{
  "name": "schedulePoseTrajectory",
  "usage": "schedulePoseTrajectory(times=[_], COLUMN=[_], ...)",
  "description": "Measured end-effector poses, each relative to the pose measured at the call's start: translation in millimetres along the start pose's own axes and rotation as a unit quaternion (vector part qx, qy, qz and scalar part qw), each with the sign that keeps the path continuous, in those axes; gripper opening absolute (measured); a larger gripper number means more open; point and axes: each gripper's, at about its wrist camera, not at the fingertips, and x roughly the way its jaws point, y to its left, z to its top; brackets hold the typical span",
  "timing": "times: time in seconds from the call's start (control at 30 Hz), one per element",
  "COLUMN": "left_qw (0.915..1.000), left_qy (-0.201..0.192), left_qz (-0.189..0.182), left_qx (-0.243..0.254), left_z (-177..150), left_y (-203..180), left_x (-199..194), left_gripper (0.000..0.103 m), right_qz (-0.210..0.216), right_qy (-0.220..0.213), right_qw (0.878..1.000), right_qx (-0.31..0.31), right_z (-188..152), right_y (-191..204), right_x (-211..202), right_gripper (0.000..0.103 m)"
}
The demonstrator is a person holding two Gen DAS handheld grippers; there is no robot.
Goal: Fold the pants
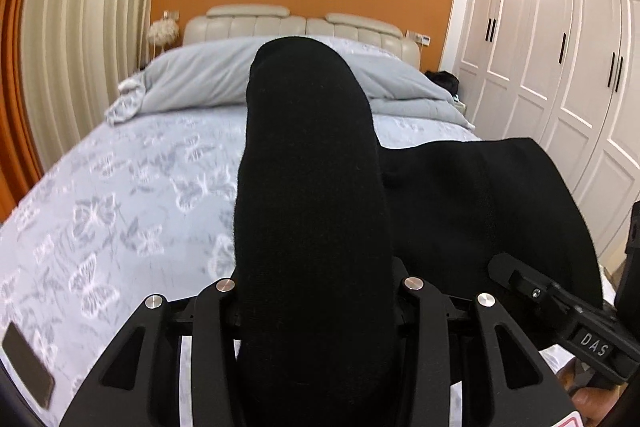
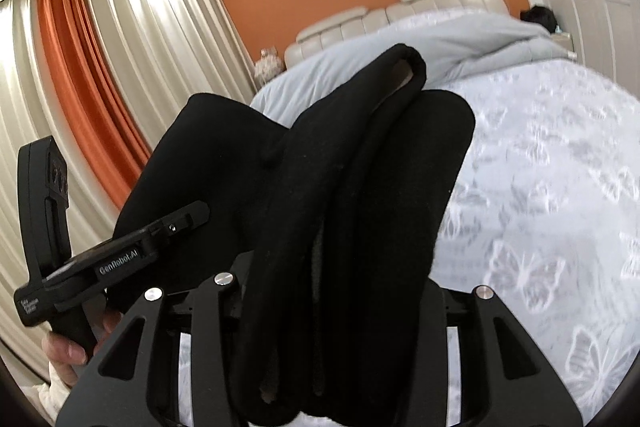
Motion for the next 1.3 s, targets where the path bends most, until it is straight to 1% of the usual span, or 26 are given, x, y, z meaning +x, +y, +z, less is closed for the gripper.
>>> schedulePoseTrajectory(times=[0.13, 0.2, 0.33, 0.5, 0.63, 0.73, 0.9, 1.13, 1.3], left_qw=[0.9998, 0.9996, 0.9989, 0.9984, 0.9979, 0.9982, 0.9988, 0.999, 0.9991], left_qy=[-0.015, -0.021, -0.034, -0.046, -0.054, -0.049, -0.037, -0.03, -0.019], left_qz=[0.012, 0.019, 0.031, 0.029, 0.03, 0.029, 0.027, 0.028, 0.033], left_qx=[0.0, 0.002, 0.01, 0.012, 0.022, 0.019, 0.016, 0.018, 0.018], left_z=[10, 14, 21, 29, 34, 34, 33, 37, 37], left_y=[-1, 1, 6, 15, 15, 16, 17, 13, 12], left_x=[13, 20, 30, 39, 48, 59, 77, 104, 128], left_gripper=[0.038, 0.038, 0.038, 0.038, 0.039, 0.039, 0.039, 0.039, 0.039], right_qz=[0.001, 0.0, 0.004, 0.013, 0.016, 0.015, 0.009, 0.006, 0.008], right_qy=[-0.021, -0.031, -0.037, -0.053, -0.064, -0.065, -0.06, -0.053, -0.039], right_qw=[1.0, 1.0, 0.999, 0.998, 0.998, 0.998, 0.998, 0.998, 0.998], right_qx=[0.008, 0.005, 0.01, 0.016, 0.023, 0.023, 0.022, 0.021, 0.043], right_z=[14, 17, 18, 22, 30, 30, 33, 35, 39], right_y=[-8, -10, -10, -9, -15, -13, -20, -38, -59], right_x=[14, 24, 33, 44, 53, 54, 68, 89, 110], right_gripper=[0.04, 0.04, 0.04, 0.04, 0.04, 0.04, 0.04, 0.04, 0.04])
